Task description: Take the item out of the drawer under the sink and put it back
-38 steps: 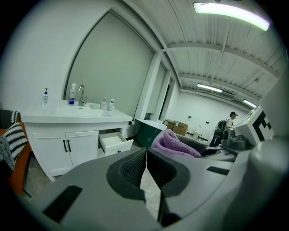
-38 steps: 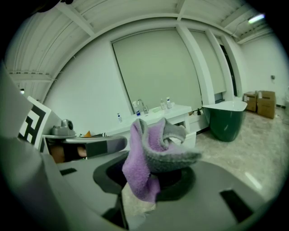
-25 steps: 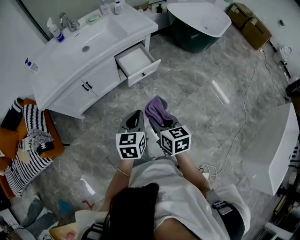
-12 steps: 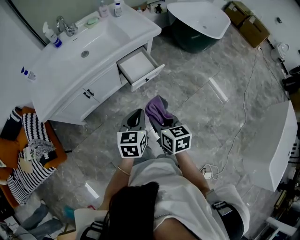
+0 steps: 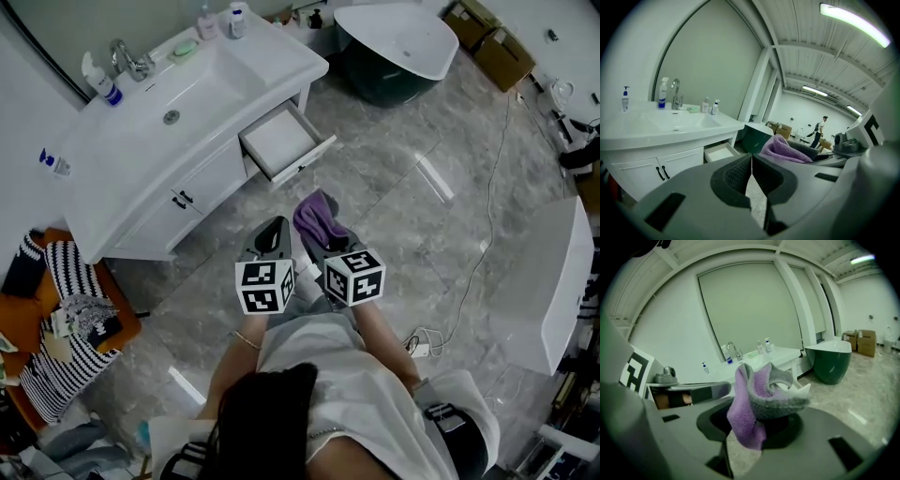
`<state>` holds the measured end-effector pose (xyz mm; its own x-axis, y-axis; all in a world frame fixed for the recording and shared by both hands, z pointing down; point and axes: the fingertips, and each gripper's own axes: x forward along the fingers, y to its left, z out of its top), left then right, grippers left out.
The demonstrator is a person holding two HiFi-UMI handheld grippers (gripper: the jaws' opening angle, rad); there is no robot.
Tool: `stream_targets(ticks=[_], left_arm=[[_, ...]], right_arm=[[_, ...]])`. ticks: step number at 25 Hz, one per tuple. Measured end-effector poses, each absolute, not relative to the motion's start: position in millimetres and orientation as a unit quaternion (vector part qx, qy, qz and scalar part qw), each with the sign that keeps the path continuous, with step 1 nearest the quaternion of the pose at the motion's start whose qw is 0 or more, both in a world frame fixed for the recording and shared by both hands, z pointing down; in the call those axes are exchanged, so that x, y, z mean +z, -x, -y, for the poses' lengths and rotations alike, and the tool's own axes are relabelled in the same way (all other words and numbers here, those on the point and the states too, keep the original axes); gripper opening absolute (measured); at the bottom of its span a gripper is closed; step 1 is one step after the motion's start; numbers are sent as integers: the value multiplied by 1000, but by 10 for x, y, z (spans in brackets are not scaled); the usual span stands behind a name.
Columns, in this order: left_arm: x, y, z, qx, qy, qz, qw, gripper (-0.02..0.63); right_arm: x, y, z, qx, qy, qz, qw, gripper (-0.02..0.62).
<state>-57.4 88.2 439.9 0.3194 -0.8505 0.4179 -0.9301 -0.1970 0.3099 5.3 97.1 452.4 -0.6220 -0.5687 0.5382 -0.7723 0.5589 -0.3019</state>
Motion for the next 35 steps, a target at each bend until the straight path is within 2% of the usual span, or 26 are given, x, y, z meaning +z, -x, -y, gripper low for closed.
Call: stream_targets(ticks=[17, 35], left_arm=[[4401, 577, -703, 78, -788, 556, 252, 9], [4530, 785, -338, 79, -752, 604, 254, 9]], right_arm=[[4490, -33, -836, 263, -410, 853, 188, 152], [4543, 81, -330, 255, -375, 871, 187, 152]])
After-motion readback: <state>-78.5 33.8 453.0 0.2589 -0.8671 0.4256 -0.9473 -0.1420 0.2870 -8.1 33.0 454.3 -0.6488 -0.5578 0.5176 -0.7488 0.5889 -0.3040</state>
